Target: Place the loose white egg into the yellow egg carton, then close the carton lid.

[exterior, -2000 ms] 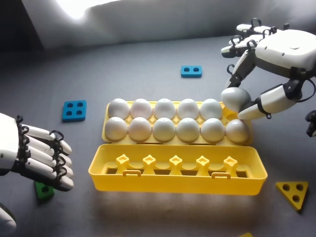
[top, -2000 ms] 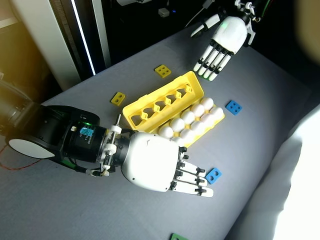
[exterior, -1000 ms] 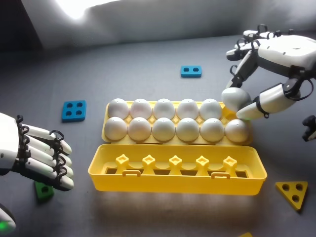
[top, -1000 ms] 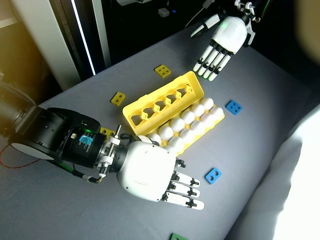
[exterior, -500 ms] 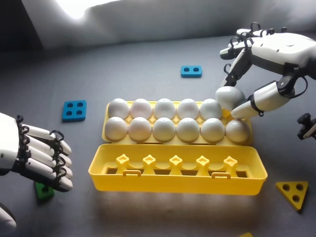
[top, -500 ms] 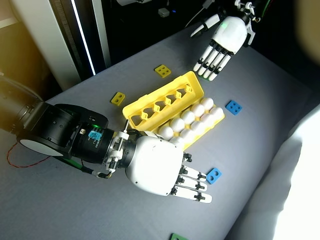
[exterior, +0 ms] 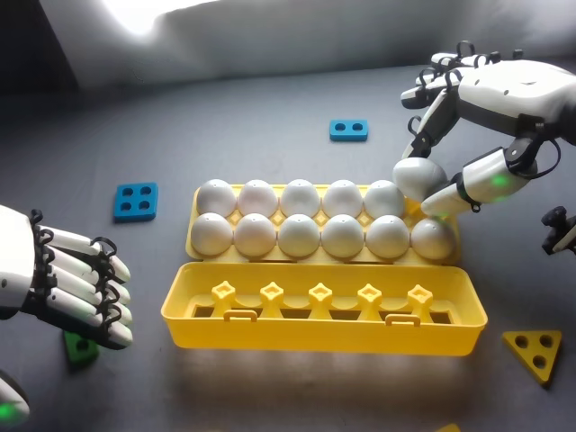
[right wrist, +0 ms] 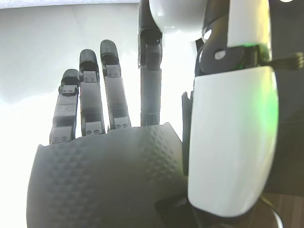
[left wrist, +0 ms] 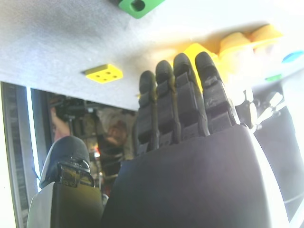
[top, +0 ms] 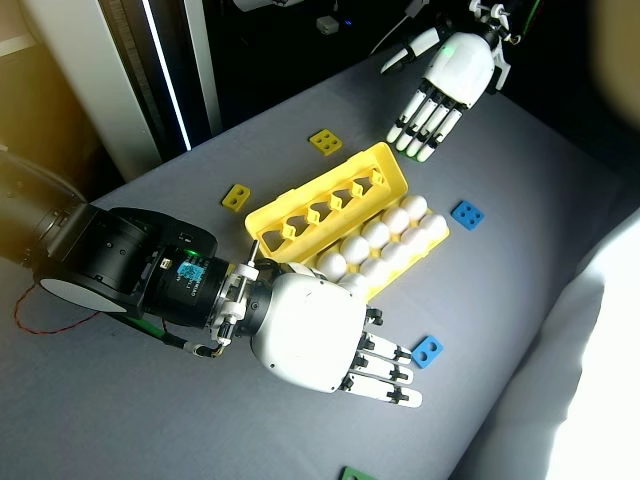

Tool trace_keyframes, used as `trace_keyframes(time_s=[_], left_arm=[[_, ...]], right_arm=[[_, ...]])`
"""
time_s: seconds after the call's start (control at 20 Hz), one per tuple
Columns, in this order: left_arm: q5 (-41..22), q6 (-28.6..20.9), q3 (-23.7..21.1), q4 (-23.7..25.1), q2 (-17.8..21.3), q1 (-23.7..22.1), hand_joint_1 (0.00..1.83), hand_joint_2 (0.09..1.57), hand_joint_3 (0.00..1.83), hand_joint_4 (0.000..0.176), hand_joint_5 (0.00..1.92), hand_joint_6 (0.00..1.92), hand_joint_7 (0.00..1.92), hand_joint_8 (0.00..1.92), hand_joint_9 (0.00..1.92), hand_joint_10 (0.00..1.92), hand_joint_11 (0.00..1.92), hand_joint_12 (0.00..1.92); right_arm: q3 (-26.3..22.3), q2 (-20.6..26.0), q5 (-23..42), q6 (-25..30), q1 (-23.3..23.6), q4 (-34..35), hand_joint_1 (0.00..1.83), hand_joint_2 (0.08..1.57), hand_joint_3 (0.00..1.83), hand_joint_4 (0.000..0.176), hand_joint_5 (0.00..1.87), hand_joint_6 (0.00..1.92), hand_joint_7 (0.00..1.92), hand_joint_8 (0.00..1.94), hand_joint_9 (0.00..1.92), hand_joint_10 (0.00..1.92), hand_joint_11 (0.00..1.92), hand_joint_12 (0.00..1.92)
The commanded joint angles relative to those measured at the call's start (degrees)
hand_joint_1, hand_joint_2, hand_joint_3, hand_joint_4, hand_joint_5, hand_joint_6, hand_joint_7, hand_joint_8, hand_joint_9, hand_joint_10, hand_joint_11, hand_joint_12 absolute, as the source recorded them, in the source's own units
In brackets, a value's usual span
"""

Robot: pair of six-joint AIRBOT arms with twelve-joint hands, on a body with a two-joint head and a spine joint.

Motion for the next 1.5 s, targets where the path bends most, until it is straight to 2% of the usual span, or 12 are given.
trace_keyframes(time_s=[0.0, 0.05, 0.1, 0.15, 0.2, 0.25, 0.35, 0.5, 1.0, 1.15, 1.3, 1.45], left_arm=[[-2.9, -0.4, 0.3, -3.6, 0.8, -0.4, 0.00, 1.17, 0.00, 0.000, 0.31, 0.00, 0.31, 0.00, 0.25, 0.00, 0.00, 0.42], [-2.9, -0.4, 0.3, -3.6, 0.8, -0.4, 0.00, 1.16, 0.00, 0.000, 0.31, 0.00, 0.31, 0.00, 0.25, 0.00, 0.00, 0.42], [-2.9, -0.4, 0.3, -3.6, 0.8, -0.4, 0.00, 1.16, 0.00, 0.000, 0.31, 0.00, 0.31, 0.00, 0.25, 0.00, 0.00, 0.42], [-2.9, -0.4, 0.3, -3.6, 0.8, -0.4, 0.00, 1.16, 0.00, 0.000, 0.31, 0.00, 0.31, 0.00, 0.25, 0.00, 0.00, 0.42], [-2.9, -0.4, 0.3, -3.6, 0.8, -0.4, 0.00, 1.16, 0.00, 0.000, 0.31, 0.00, 0.31, 0.00, 0.25, 0.00, 0.00, 0.40], [-2.9, -0.4, 0.3, -3.6, 0.8, -0.4, 0.00, 1.16, 0.00, 0.000, 0.29, 0.00, 0.30, 0.00, 0.24, 0.00, 0.00, 0.39], [-2.9, -0.4, 0.3, -3.6, 0.8, -0.4, 0.00, 1.16, 0.00, 0.000, 0.29, 0.00, 0.31, 0.00, 0.24, 0.00, 0.00, 0.39], [-2.9, -0.4, 0.3, -3.6, 0.8, -0.4, 0.00, 1.16, 0.00, 0.000, 0.30, 0.00, 0.31, 0.00, 0.26, 0.00, 0.00, 0.43], [-2.9, -0.4, 0.2, -3.6, 0.9, -0.5, 0.00, 1.16, 0.00, 0.000, 0.29, 0.00, 0.28, 0.00, 0.22, 0.00, 0.00, 0.34], [-2.9, -0.4, 0.2, -3.6, 0.9, -0.5, 0.00, 1.16, 0.00, 0.000, 0.30, 0.00, 0.30, 0.00, 0.24, 0.00, 0.00, 0.41], [-2.9, -0.4, -0.1, -3.6, 0.9, 0.0, 0.00, 1.15, 0.00, 0.000, 0.29, 0.00, 0.29, 0.00, 0.24, 0.00, 0.00, 0.37], [-2.9, -0.8, -0.9, -3.7, 0.8, 0.5, 0.00, 1.14, 0.00, 0.000, 0.30, 0.00, 0.30, 0.00, 0.25, 0.01, 0.00, 0.39]], right_arm=[[0.0, 0.6, 5.4, 0.3, 0.5, 0.4, 0.92, 0.84, 0.00, 0.153, 1.18, 0.05, 0.38, 0.00, 0.19, 0.00, 0.00, 0.00], [0.0, 0.6, 5.4, 0.3, 0.5, 0.4, 0.90, 0.83, 0.00, 0.152, 1.15, 0.02, 0.37, 0.00, 0.19, 0.00, 0.00, 0.00], [-0.1, 0.5, 5.4, 0.3, 0.5, 0.4, 0.88, 0.83, 0.00, 0.139, 1.13, 0.01, 0.36, 0.00, 0.18, 0.00, 0.00, 0.00], [-0.1, 0.5, 5.4, 0.3, 0.5, 0.4, 0.88, 0.83, 0.00, 0.118, 1.12, 0.00, 0.35, 0.00, 0.17, 0.00, 0.00, 0.00], [-0.2, 0.5, 5.4, 0.3, 0.5, 0.4, 0.87, 0.83, 0.00, 0.122, 1.09, 0.00, 0.35, 0.00, 0.17, 0.00, 0.00, 0.00], [-0.3, 0.5, 5.4, 0.3, 0.5, 0.4, 0.87, 0.83, 0.00, 0.156, 1.05, 0.00, 0.34, 0.00, 0.18, 0.00, 0.00, 0.00], [-0.3, 0.5, 5.4, 0.3, 0.5, 0.3, 0.87, 0.82, 0.00, 0.174, 1.03, 0.00, 0.34, 0.00, 0.18, 0.00, 0.00, 0.00], [-0.5, 0.5, 5.4, 0.3, 0.5, 0.1, 0.84, 0.83, 0.00, 0.176, 0.97, 0.00, 0.32, 0.00, 0.16, 0.00, 0.00, 0.00], [-0.5, 0.7, 5.3, 0.3, 0.6, -1.3, 0.76, 0.82, 0.00, 0.176, 0.68, 0.00, 0.25, 0.00, 0.17, 0.00, 0.00, 0.00], [-0.5, 1.3, 5.5, -0.1, 1.3, -4.1, 0.71, 0.83, 0.00, 0.176, 0.59, 0.00, 0.20, 0.00, 0.12, 0.00, 0.00, 0.00], [-0.5, 2.9, 5.5, 2.1, 2.7, -10.9, 0.69, 0.82, 0.00, 0.176, 0.50, 0.00, 0.19, 0.00, 0.10, 0.00, 0.00, 0.00], [-1.4, 5.9, 5.5, 14.9, 3.6, -29.6, 0.68, 0.83, 0.00, 0.176, 0.47, 0.00, 0.18, 0.00, 0.08, 0.00, 0.00, 0.00]])
